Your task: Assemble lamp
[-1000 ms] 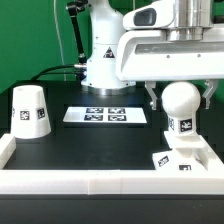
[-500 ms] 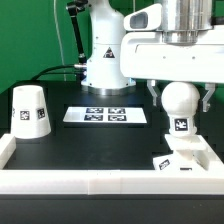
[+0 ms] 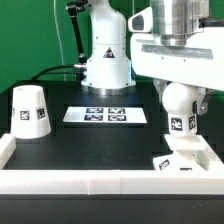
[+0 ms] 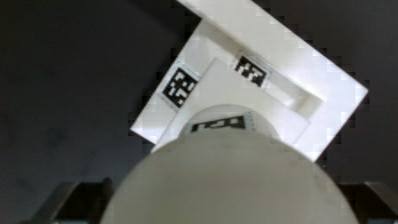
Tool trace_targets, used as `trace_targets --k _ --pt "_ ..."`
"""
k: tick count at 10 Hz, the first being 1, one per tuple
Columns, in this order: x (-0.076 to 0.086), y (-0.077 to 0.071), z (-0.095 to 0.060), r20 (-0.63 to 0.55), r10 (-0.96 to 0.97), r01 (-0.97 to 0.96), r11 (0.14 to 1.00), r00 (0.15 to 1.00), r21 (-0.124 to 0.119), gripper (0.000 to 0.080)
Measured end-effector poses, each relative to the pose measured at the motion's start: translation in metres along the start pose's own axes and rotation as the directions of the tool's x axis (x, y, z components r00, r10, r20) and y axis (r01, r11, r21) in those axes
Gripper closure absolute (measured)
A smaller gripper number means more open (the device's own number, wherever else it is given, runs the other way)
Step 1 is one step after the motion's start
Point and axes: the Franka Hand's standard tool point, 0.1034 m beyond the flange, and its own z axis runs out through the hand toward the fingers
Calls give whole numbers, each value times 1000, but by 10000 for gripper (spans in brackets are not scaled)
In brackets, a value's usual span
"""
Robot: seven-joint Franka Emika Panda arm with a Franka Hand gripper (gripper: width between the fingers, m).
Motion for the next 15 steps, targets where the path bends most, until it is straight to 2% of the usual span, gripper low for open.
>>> trace_targets --k 1,2,3,6,7,9,12,14,15 --pt "-1 0 0 0 38 -38 999 999 1 222" --pt "-1 -1 0 0 17 -17 1000 1000 1 150" --pt "-2 -1 1 -5 -32 32 999 999 1 115" --pt "-7 -7 5 -61 -306 309 951 950 31 101" --pt "-6 -8 6 -76 -420 423 905 904 31 101" --pt "-5 -8 6 -87 -602 606 795 793 17 101" --pt "-4 -7 6 -88 -745 748 664 661 -3 101" --pt "-5 -9 6 -96 -852 855 518 514 -19 101" --pt "-6 -9 6 -99 -924 927 374 368 -42 101"
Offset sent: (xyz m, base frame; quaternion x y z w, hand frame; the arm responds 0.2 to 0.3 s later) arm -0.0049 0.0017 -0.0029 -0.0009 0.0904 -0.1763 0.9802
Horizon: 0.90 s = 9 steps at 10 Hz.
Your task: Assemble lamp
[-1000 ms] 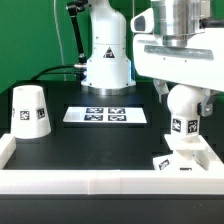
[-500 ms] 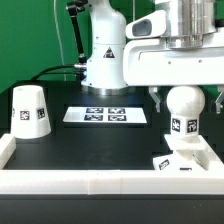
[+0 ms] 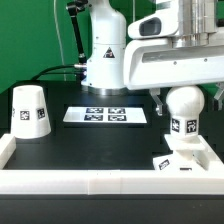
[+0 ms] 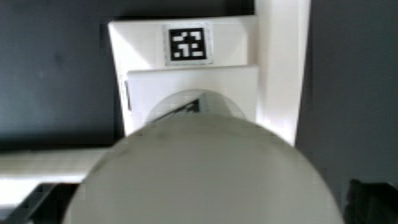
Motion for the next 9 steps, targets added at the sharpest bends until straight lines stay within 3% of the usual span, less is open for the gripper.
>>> trace_targets --k 3,9 --pt "-1 4 1 7 -358 358 933 934 -15 101" --pt "0 10 0 50 -724 726 687 688 -31 101"
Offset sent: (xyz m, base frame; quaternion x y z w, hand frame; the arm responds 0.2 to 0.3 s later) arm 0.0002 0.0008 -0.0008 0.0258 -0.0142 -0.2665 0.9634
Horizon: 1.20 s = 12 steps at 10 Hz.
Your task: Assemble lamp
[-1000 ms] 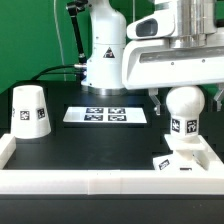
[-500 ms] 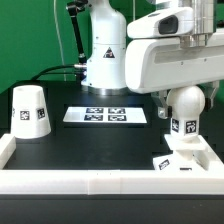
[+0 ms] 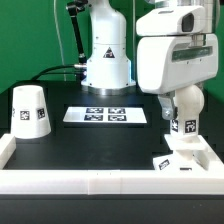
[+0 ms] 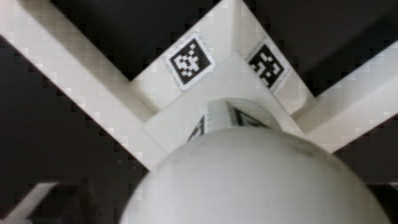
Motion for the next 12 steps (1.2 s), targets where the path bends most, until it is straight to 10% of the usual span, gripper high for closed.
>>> trace_targets --k 8,12 --pt "-3 9 -1 10 -202 203 979 979 -23 226" --pt "-1 7 0 -5 172 -172 985 985 -29 225"
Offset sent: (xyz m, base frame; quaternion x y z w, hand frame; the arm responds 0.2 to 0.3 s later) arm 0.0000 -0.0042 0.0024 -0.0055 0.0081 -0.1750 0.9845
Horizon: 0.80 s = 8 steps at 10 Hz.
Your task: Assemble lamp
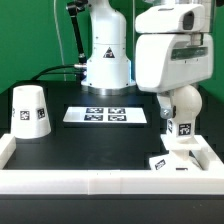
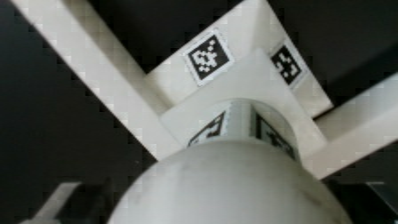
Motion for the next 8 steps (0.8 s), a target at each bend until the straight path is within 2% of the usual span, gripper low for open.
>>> trace_targets --k 3,8 --pt "2 -2 1 -8 327 -327 945 945 -1 225" --pt "0 2 0 -9 629 -630 777 777 -2 223"
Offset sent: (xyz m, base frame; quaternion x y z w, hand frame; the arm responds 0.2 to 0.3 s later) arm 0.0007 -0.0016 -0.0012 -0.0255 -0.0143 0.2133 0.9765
